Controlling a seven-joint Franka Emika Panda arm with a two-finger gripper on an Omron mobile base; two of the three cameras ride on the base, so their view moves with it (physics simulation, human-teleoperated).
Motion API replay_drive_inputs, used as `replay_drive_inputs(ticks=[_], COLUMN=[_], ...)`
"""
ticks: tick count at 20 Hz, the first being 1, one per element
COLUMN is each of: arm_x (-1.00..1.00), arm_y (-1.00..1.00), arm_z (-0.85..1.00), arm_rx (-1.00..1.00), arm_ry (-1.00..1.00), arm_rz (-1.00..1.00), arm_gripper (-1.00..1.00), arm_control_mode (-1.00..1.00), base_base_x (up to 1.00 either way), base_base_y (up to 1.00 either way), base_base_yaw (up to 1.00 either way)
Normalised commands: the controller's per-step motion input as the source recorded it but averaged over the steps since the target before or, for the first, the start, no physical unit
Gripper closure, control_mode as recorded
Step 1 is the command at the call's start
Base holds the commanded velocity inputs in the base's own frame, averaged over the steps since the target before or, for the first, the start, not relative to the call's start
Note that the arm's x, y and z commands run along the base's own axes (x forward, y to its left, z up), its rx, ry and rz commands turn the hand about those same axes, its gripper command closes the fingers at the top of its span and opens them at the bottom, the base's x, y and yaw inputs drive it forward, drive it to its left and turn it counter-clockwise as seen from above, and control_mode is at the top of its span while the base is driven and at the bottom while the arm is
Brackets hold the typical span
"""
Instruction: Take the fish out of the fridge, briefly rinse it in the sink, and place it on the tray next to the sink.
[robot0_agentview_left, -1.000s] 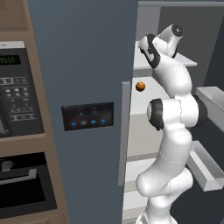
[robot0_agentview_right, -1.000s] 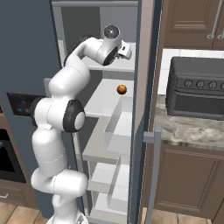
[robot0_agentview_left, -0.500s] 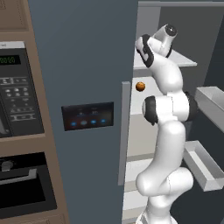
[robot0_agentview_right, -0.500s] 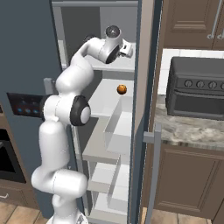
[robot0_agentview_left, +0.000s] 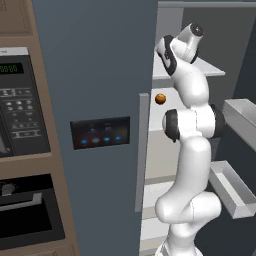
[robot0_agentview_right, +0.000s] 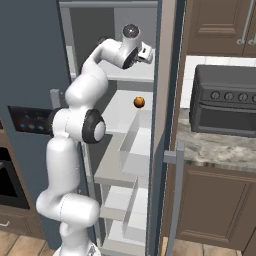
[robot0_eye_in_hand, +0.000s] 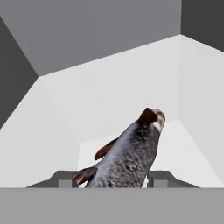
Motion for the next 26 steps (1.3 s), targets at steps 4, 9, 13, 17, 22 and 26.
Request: replay_drive_inputs(ticks=[4, 9, 13, 17, 22, 26], arm_x=[-0.81, -1.00, -1.00, -1.00, -1.00, -1.00], arm_y=[0.36, 0.49, 0.57, 0.57, 0.40, 0.22], arm_z=[0.00, 0.00, -0.01, 0.01, 0.13, -0.20], arm_rx=[-0.01, -0.03, 0.00, 0.01, 0.09, 0.09], arm_ry=[-0.09, -0.24, -0.17, -0.03, 0.15, 0.35], arm_rz=[-0.04, -0.09, -0.11, -0.17, -0.16, -0.07], arm_gripper=[1.00, 1.00, 1.00, 1.00, 1.00, 1.00], arm_control_mode=[-1.00, -1.00, -1.00, -1.00, -1.00, -1.00], base_base_x=[0.00, 0.00, 0.00, 0.00, 0.00, 0.00], base_base_y=[0.00, 0.00, 0.00, 0.00, 0.00, 0.00], base_base_yaw=[0.00, 0.00, 0.00, 0.00, 0.00, 0.00])
